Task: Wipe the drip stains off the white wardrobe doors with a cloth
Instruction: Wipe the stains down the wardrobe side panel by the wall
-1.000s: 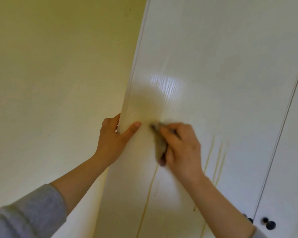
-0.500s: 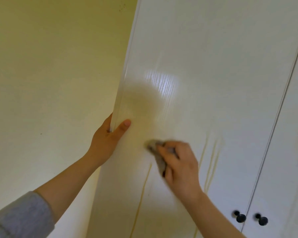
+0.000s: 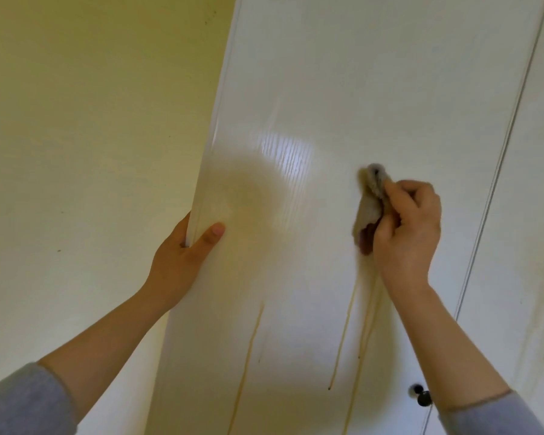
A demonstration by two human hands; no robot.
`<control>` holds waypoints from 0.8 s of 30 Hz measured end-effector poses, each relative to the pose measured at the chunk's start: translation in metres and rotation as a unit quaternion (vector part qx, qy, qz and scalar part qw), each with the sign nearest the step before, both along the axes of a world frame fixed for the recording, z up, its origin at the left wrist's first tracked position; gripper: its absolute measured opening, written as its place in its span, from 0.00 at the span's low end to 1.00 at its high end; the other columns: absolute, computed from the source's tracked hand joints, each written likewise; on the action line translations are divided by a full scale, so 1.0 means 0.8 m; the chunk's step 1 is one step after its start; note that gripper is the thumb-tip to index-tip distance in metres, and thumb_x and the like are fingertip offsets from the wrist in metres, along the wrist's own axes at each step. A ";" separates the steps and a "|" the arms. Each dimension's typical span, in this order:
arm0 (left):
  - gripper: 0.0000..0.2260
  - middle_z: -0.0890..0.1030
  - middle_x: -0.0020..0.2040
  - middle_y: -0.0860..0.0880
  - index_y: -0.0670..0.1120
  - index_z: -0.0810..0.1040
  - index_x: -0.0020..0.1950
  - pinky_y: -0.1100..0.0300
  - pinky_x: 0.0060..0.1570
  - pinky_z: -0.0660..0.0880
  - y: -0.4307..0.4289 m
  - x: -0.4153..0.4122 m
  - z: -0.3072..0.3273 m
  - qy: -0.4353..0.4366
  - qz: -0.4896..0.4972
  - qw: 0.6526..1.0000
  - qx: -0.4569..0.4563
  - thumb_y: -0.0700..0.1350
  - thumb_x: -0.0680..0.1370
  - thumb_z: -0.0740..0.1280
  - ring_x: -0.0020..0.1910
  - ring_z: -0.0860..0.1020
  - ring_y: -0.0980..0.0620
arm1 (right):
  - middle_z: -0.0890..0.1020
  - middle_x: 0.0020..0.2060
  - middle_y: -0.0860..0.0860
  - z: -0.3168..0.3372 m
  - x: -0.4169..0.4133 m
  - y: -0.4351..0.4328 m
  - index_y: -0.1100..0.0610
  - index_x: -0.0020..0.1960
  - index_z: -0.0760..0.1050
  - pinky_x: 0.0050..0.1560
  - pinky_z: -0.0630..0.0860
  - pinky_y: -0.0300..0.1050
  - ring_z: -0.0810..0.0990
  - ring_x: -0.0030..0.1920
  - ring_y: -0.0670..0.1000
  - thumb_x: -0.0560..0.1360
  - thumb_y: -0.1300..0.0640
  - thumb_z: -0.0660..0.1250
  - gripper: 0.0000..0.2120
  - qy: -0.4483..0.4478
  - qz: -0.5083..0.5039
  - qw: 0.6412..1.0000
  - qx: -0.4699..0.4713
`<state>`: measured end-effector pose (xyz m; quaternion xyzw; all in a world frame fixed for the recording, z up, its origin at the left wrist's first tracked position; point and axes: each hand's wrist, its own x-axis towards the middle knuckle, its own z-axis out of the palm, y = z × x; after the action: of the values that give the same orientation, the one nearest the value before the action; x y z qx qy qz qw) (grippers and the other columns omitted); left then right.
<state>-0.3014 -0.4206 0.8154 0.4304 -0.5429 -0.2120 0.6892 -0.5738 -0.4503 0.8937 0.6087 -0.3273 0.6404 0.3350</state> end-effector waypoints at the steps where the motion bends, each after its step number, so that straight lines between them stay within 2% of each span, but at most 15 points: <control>1: 0.18 0.77 0.50 0.65 0.67 0.69 0.59 0.67 0.41 0.69 0.000 0.000 0.000 0.000 -0.001 1.000 0.002 0.66 0.69 0.60 0.47 0.75 0.65 | 0.76 0.51 0.57 -0.021 0.003 -0.001 0.58 0.63 0.79 0.50 0.65 0.38 0.73 0.51 0.56 0.72 0.69 0.56 0.24 0.012 0.003 1.000 0.001; 4: 0.12 0.77 0.46 0.67 0.69 0.70 0.52 0.69 0.40 0.69 0.001 0.000 0.001 -0.004 -0.003 1.000 0.004 0.69 0.71 0.65 0.42 0.77 0.67 | 0.77 0.51 0.56 -0.098 0.011 0.005 0.58 0.61 0.80 0.50 0.66 0.33 0.73 0.50 0.54 0.73 0.64 0.55 0.21 0.045 0.029 0.998 0.023; 6: 0.13 0.78 0.44 0.68 0.70 0.70 0.51 0.70 0.39 0.69 0.002 0.001 0.001 -0.008 0.001 1.000 0.000 0.70 0.70 0.65 0.40 0.77 0.71 | 0.78 0.51 0.56 -0.140 0.012 0.013 0.57 0.60 0.81 0.53 0.65 0.27 0.72 0.52 0.46 0.76 0.61 0.55 0.20 0.060 0.045 0.996 0.053; 8: 0.14 0.77 0.46 0.67 0.70 0.69 0.52 0.70 0.38 0.68 0.002 0.001 0.001 -0.011 0.002 1.000 0.002 0.70 0.70 0.65 0.40 0.77 0.70 | 0.78 0.51 0.54 -0.156 0.010 0.021 0.53 0.61 0.78 0.54 0.64 0.26 0.70 0.52 0.43 0.75 0.63 0.55 0.20 0.078 0.051 0.993 0.069; 11: 0.12 0.77 0.47 0.67 0.71 0.68 0.51 0.69 0.39 0.68 0.003 -0.001 0.001 -0.013 0.008 1.000 0.005 0.68 0.68 0.60 0.42 0.76 0.68 | 0.75 0.50 0.50 -0.121 -0.007 0.028 0.55 0.60 0.78 0.51 0.66 0.32 0.72 0.49 0.49 0.69 0.66 0.55 0.23 0.035 0.035 0.998 0.033; 13: 0.12 0.77 0.46 0.67 0.72 0.68 0.50 0.69 0.39 0.68 0.003 -0.002 0.000 -0.013 0.012 1.000 0.009 0.68 0.68 0.59 0.42 0.75 0.68 | 0.76 0.49 0.55 -0.069 -0.026 0.025 0.62 0.58 0.80 0.49 0.67 0.39 0.74 0.48 0.56 0.70 0.67 0.56 0.21 -0.036 0.008 0.999 -0.002; 15: 0.12 0.77 0.47 0.66 0.72 0.68 0.50 0.69 0.39 0.68 0.002 -0.002 0.001 -0.013 0.014 1.000 0.008 0.68 0.68 0.59 0.43 0.75 0.67 | 0.76 0.49 0.59 -0.020 -0.049 0.018 0.64 0.59 0.79 0.48 0.70 0.44 0.76 0.49 0.59 0.74 0.66 0.58 0.18 -0.085 -0.011 0.996 -0.011; 16: 0.12 0.77 0.47 0.66 0.72 0.68 0.50 0.68 0.40 0.68 0.002 -0.002 0.000 -0.015 0.013 1.000 0.007 0.68 0.67 0.59 0.43 0.75 0.66 | 0.76 0.50 0.58 -0.003 -0.058 0.014 0.63 0.60 0.79 0.49 0.71 0.42 0.76 0.49 0.59 0.76 0.64 0.59 0.16 -0.092 -0.009 0.996 -0.006; 19: 0.16 0.77 0.47 0.67 0.72 0.68 0.50 0.68 0.40 0.68 0.001 -0.001 -0.001 -0.016 0.012 1.000 0.004 0.72 0.65 0.59 0.44 0.75 0.66 | 0.74 0.50 0.51 0.001 -0.062 0.008 0.61 0.61 0.79 0.50 0.67 0.28 0.75 0.49 0.51 0.78 0.63 0.62 0.14 -0.072 0.022 0.997 0.020; 22: 0.18 0.77 0.48 0.67 0.73 0.67 0.50 0.67 0.41 0.69 -0.001 0.000 -0.002 -0.014 0.013 1.000 -0.002 0.74 0.62 0.58 0.46 0.75 0.65 | 0.72 0.51 0.48 -0.053 -0.049 0.006 0.62 0.60 0.79 0.50 0.68 0.31 0.75 0.50 0.52 0.76 0.65 0.62 0.14 -0.055 0.027 0.998 0.020; 24: 0.21 0.77 0.48 0.66 0.73 0.67 0.50 0.66 0.42 0.69 -0.002 0.000 -0.002 -0.015 0.015 1.000 -0.005 0.75 0.60 0.57 0.46 0.75 0.65 | 0.72 0.51 0.46 -0.105 -0.041 0.005 0.63 0.58 0.80 0.53 0.66 0.27 0.74 0.51 0.52 0.74 0.65 0.60 0.16 -0.049 0.032 0.998 0.032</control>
<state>-0.3014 -0.4223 0.8135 0.4378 -0.5479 -0.1924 0.6864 -0.6063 -0.4467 0.8093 0.5974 -0.3443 0.6686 0.2786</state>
